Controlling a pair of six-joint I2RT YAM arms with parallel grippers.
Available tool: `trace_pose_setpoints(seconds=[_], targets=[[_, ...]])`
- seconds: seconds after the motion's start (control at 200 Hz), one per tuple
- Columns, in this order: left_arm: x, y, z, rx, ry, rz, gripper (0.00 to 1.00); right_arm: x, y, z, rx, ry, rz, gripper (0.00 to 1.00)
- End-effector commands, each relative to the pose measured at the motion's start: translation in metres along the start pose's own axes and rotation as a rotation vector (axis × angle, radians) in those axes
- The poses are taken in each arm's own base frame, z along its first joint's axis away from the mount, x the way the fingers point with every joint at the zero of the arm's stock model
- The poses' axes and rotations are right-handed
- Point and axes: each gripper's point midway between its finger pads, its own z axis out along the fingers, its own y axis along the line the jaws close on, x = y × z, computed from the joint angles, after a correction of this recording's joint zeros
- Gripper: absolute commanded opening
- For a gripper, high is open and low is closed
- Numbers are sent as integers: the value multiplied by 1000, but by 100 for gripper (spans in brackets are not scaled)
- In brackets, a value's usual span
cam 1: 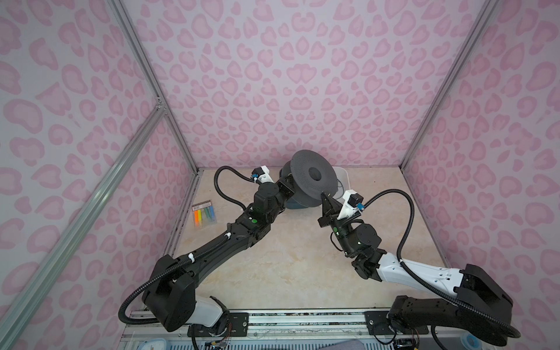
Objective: Wrap the cables
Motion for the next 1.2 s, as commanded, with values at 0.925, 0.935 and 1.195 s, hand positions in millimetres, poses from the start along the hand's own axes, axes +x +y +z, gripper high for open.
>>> trace_pose_setpoints(seconds=[0.925,0.935,1.195], targets=[[26,-14,8,96,88,214,4,50,104,-12,-377,153,-220,0],[27,-13,8,96,92,216,4,50,104,-12,-375,151,-219,0],[37,8,0,74,132,257,4,31,102,-11,-354,138,-196,0]])
